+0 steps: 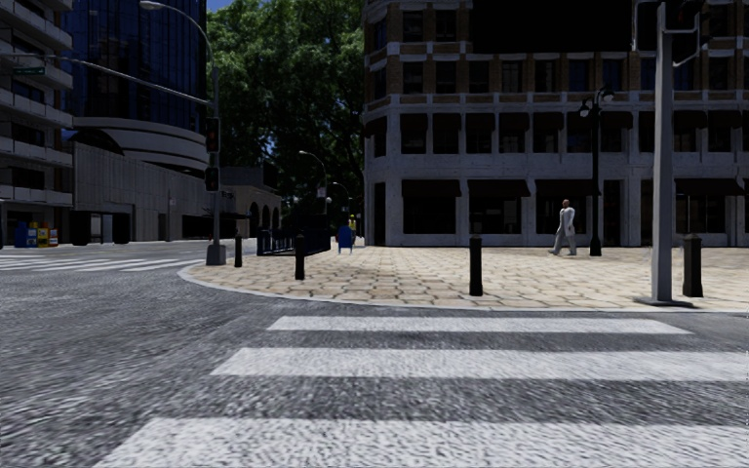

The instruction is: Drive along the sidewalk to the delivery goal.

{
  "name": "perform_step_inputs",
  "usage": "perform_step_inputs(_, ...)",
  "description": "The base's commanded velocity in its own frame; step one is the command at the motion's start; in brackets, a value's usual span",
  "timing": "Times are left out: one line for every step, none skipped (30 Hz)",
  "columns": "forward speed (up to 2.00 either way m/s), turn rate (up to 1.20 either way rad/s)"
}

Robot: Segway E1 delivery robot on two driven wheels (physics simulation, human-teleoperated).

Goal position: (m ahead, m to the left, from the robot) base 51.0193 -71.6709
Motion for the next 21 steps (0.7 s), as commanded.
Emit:
perform_step_inputs(2.00, 0.00)
perform_step_inputs(2.00, 0.00)
perform_step_inputs(2.00, 0.00)
perform_step_inputs(2.00, 0.00)
perform_step_inputs(2.00, 0.00)
perform_step_inputs(2.00, 0.00)
perform_step_inputs(2.00, 0.00)
perform_step_inputs(2.00, 0.00)
perform_step_inputs(2.00, 0.00)
perform_step_inputs(2.00, 0.00)
perform_step_inputs(2.00, 0.00)
perform_step_inputs(2.00, 0.00)
perform_step_inputs(2.00, -0.04)
perform_step_inputs(2.00, -0.51)
perform_step_inputs(2.00, -0.98)
perform_step_inputs(2.00, -0.99)
perform_step_inputs(2.00, -0.99)
perform_step_inputs(2.00, -0.52)
perform_step_inputs(2.00, 0.00)
perform_step_inputs(2.00, 0.00)
perform_step_inputs(2.00, 0.00)
